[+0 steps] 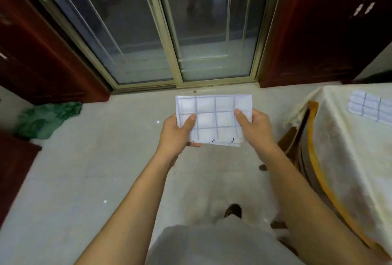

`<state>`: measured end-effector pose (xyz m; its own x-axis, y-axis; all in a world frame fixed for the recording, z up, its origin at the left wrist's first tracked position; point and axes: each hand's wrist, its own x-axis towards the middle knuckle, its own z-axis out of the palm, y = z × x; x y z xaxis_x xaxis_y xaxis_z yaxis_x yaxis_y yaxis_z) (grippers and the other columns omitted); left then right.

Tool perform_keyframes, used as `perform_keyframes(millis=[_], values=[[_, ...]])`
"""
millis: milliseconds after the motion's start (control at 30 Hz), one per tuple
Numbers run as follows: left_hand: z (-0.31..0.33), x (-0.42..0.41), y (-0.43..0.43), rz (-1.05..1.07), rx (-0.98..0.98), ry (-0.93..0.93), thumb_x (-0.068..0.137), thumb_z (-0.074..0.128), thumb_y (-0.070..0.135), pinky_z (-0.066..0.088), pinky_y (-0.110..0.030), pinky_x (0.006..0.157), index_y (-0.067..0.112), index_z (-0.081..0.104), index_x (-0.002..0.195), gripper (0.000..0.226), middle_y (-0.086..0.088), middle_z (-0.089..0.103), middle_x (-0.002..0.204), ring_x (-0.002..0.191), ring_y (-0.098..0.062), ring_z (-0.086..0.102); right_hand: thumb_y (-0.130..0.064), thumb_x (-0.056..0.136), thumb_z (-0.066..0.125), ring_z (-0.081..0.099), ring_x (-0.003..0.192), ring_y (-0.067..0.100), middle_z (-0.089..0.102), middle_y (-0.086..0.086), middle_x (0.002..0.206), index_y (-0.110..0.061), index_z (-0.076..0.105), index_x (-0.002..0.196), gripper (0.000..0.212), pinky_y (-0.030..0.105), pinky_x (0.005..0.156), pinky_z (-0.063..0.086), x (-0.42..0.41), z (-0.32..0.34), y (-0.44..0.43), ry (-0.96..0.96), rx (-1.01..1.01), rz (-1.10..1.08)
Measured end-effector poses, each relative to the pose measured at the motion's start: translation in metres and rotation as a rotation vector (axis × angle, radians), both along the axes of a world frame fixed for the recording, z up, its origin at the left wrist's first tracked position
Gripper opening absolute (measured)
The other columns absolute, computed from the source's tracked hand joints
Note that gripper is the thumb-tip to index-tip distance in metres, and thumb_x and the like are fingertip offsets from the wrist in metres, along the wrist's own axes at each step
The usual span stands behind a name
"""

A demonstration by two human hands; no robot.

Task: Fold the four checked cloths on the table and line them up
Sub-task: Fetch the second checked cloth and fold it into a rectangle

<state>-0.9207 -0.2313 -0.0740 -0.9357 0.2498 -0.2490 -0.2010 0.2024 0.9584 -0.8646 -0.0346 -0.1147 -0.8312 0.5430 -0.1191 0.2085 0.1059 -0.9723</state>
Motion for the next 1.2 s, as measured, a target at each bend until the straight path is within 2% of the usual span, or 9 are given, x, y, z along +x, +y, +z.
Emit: perform_keyframes(millis=[133,300,400,567,700,833,967,1067,1200], values=[[-0.002,-0.032,0.053,-0.002,0.006,0.011,0.103,0.056,0.024,0.059,-0.032,0.055,0.020,0.063,0.119,0.018,-0.001,0.073,0.104,0.084,-0.014,0.074,-0.030,0.099,0.059,0.063,0.080,0.000,0.070,-0.008,0.091,-0.016,0.071,0.104,0.020,0.007,0.065,0.045,-0.030,-0.002,0.048,0.005,0.122,-0.033],[-0.017,-0.070,0.112,-0.129,-0.038,-0.038,0.102,0.058,0.025,0.058,-0.031,0.052,0.016,0.065,0.119,0.021,-0.006,0.074,0.105,0.083,-0.020,0.074,-0.040,0.099,0.052,0.062,0.078,0.011,0.066,-0.007,0.081,-0.019,0.065,0.088,0.026,0.031,0.071,0.047,-0.045,-0.023,0.106,-0.091,0.270,-0.086],[-0.023,-0.100,0.150,-0.163,-0.038,-0.047,0.102,0.058,0.025,0.057,-0.030,0.051,0.016,0.066,0.117,0.020,-0.006,0.075,0.103,0.080,-0.017,0.074,-0.041,0.100,0.050,0.066,0.088,0.017,0.071,-0.001,0.092,-0.020,0.067,0.098,0.027,0.043,0.084,0.054,-0.063,-0.022,0.137,-0.144,0.255,-0.121],[-0.041,-0.151,0.204,-0.244,-0.052,-0.057,0.103,0.056,0.028,0.052,-0.026,0.048,0.020,0.065,0.119,0.020,-0.001,0.074,0.101,0.079,-0.016,0.072,-0.034,0.101,0.052,0.066,0.097,0.014,0.071,-0.001,0.104,-0.017,0.067,0.113,0.026,0.032,0.085,0.053,-0.097,-0.013,0.178,-0.085,0.220,-0.181],[-0.038,-0.210,0.271,-0.392,-0.043,-0.017,0.103,0.054,0.027,0.052,-0.026,0.047,0.025,0.065,0.114,0.015,-0.002,0.074,0.101,0.075,-0.014,0.071,-0.034,0.100,0.054,0.066,0.096,0.012,0.072,-0.001,0.106,-0.015,0.068,0.117,0.030,0.026,0.080,0.049,-0.129,-0.011,0.227,-0.154,0.280,-0.346],[-0.016,-0.265,0.334,-0.542,-0.056,-0.011,0.103,0.053,0.027,0.053,-0.028,0.049,0.025,0.063,0.117,0.017,-0.003,0.071,0.104,0.084,-0.022,0.069,-0.034,0.100,0.052,0.068,0.091,0.019,0.073,0.002,0.101,-0.012,0.069,0.115,0.031,0.033,0.078,0.053,-0.167,0.011,0.273,-0.184,0.352,-0.474],[-0.005,-0.319,0.375,-0.627,-0.005,0.061,0.104,0.051,0.025,0.055,-0.028,0.049,0.028,0.060,0.117,0.016,0.003,0.070,0.100,0.080,-0.016,0.069,-0.036,0.100,0.052,0.066,0.084,0.015,0.071,-0.001,0.095,-0.016,0.068,0.105,0.026,0.029,0.072,0.048,-0.216,0.025,0.306,-0.166,0.283,-0.596],[-0.016,-0.343,0.393,-0.630,-0.016,-0.006,0.104,0.052,0.026,0.053,-0.026,0.048,0.031,0.059,0.115,0.014,0.008,0.069,0.099,0.082,-0.015,0.068,-0.038,0.100,0.054,0.067,0.078,0.006,0.071,-0.007,0.084,-0.021,0.067,0.092,0.023,0.025,0.070,0.052,-0.238,0.015,0.313,-0.133,0.237,-0.633],[-0.031,-0.374,0.418,-0.713,0.012,-0.087,0.102,0.057,0.026,0.051,-0.028,0.049,0.025,0.063,0.117,0.016,-0.002,0.073,0.105,0.084,-0.021,0.070,-0.035,0.097,0.059,0.070,0.081,0.009,0.074,-0.004,0.092,-0.018,0.071,0.100,0.021,0.035,0.075,0.057,-0.245,0.000,0.334,-0.189,0.194,-0.671]])
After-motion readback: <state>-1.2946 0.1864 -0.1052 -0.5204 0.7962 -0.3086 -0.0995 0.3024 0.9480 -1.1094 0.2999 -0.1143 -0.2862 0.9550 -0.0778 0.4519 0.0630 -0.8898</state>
